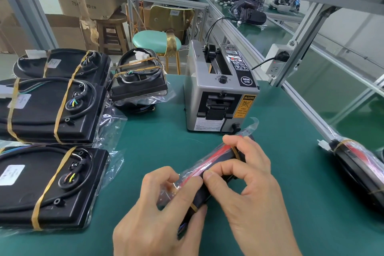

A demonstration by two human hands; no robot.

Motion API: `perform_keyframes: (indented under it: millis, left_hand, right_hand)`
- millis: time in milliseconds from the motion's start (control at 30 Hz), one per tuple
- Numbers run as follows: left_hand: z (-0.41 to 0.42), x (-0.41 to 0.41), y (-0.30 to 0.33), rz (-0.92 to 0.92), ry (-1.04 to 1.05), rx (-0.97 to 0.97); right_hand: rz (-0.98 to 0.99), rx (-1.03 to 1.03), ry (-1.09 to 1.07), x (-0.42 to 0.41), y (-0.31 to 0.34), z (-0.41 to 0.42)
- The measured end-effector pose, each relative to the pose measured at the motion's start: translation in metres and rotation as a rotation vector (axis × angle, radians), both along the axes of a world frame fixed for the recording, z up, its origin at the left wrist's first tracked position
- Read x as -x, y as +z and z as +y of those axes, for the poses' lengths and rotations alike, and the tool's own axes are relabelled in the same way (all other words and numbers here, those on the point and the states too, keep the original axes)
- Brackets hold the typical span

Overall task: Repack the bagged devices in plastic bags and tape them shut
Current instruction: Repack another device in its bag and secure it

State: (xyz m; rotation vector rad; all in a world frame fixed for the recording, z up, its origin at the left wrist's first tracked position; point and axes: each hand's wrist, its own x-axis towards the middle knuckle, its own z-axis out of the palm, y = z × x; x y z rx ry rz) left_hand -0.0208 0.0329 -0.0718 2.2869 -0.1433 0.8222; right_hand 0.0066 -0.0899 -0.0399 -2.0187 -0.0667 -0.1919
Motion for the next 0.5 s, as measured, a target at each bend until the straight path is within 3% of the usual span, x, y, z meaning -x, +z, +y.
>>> perform_keyframes:
  millis: [200, 500]
  left_hand:
    - [0.0005, -0.0024, 0.0006, -0.034, 0.048, 0.121]
    - [0.0008, -0.0010, 0.0028, -0.030, 0.080, 0.080]
  right_hand:
    - [0.035, -0.125, 0.051, -0.0028, 0.0047, -0.0036]
    - [0.040, 0.016, 0.092, -0.0066, 0.0052, -0.0026]
